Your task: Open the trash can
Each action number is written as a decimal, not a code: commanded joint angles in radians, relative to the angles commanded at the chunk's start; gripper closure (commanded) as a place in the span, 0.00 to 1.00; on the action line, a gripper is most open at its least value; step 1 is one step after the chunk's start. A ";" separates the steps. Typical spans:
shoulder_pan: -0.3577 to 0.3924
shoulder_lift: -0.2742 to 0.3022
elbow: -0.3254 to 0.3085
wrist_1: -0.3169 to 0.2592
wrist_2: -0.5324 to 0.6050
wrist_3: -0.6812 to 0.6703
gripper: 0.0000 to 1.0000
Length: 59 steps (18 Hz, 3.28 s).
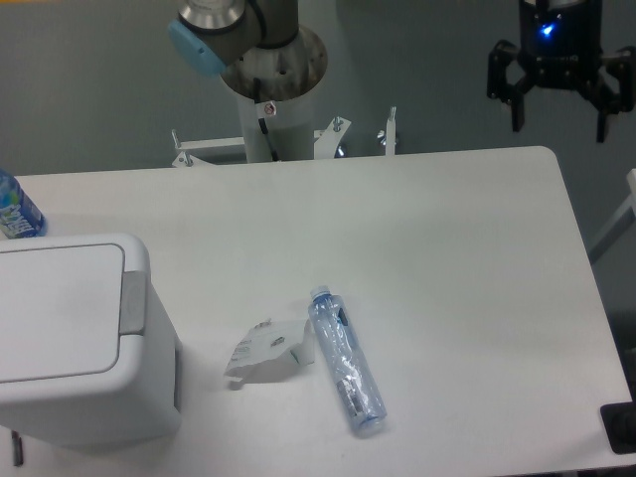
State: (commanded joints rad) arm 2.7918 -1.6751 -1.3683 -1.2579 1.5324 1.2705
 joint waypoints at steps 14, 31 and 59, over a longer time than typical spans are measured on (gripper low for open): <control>-0.063 -0.012 0.005 0.015 -0.098 -0.387 0.00; -0.311 -0.066 0.000 0.020 -0.336 -1.180 0.00; -0.569 -0.153 -0.023 0.095 -0.331 -1.264 0.00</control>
State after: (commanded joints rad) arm 2.2228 -1.8285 -1.3913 -1.1628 1.2011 0.0061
